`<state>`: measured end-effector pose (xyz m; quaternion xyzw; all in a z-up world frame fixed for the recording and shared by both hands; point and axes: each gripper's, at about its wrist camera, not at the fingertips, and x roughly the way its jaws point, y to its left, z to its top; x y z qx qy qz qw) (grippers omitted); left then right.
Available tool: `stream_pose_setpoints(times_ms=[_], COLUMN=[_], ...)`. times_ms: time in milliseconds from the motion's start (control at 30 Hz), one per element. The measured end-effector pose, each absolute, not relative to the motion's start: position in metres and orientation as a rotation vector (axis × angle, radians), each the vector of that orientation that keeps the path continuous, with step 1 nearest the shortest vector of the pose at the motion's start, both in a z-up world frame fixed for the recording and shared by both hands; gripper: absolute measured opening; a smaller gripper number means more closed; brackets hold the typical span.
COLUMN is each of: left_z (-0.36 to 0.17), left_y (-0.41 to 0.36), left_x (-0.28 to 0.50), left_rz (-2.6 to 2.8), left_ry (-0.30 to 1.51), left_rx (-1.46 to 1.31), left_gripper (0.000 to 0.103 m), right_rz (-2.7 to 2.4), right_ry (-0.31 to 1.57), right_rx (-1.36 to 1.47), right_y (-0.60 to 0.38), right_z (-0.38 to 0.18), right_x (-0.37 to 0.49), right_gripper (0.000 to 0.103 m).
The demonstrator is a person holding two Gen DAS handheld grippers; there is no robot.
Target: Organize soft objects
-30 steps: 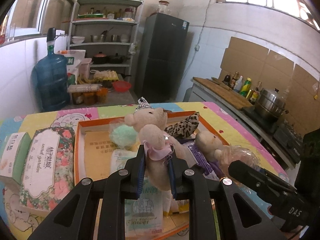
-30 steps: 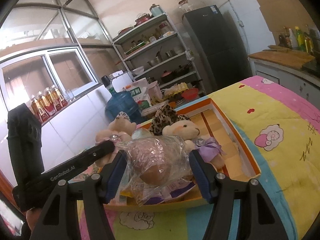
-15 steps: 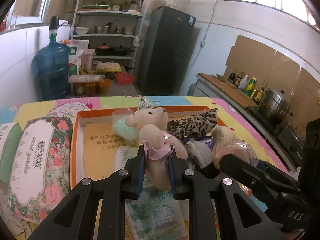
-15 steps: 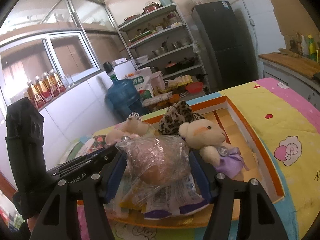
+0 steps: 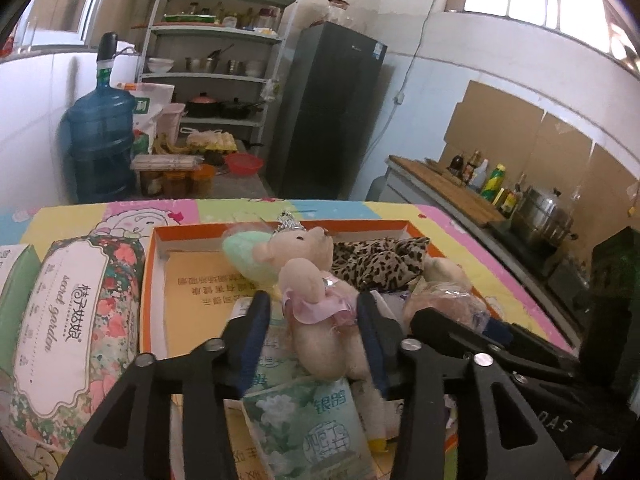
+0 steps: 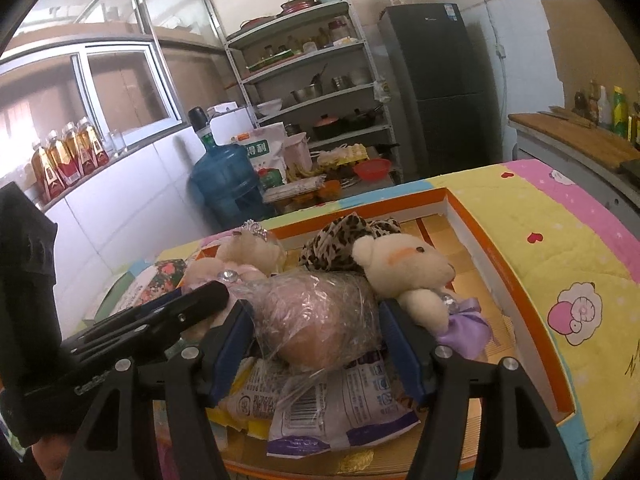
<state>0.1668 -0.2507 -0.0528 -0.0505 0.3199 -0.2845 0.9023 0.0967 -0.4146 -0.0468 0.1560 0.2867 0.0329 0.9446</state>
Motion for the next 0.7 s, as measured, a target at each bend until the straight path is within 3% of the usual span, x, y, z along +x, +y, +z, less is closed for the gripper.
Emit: stream_pose_setpoints(times_ms=[167,700], left_z=[-0.048,-0.021], left_y=[-0.246,-0.210], left_x=[0.163,0.133], left_rz=[-0.567,-0.483], left_ry=[0.649,0.571], left_rx=[-0.116,-0.099], left_gripper=[0.057,0.058], right_rz=[0.074,0.094], right_ry=[0.577,0.523], right_rx=[0.343,0.307], right_y=[-0.417,-0.403], right_z=[-0.046,-0.029], right_x=[0.096,0.082], right_gripper=[0.071,0.074])
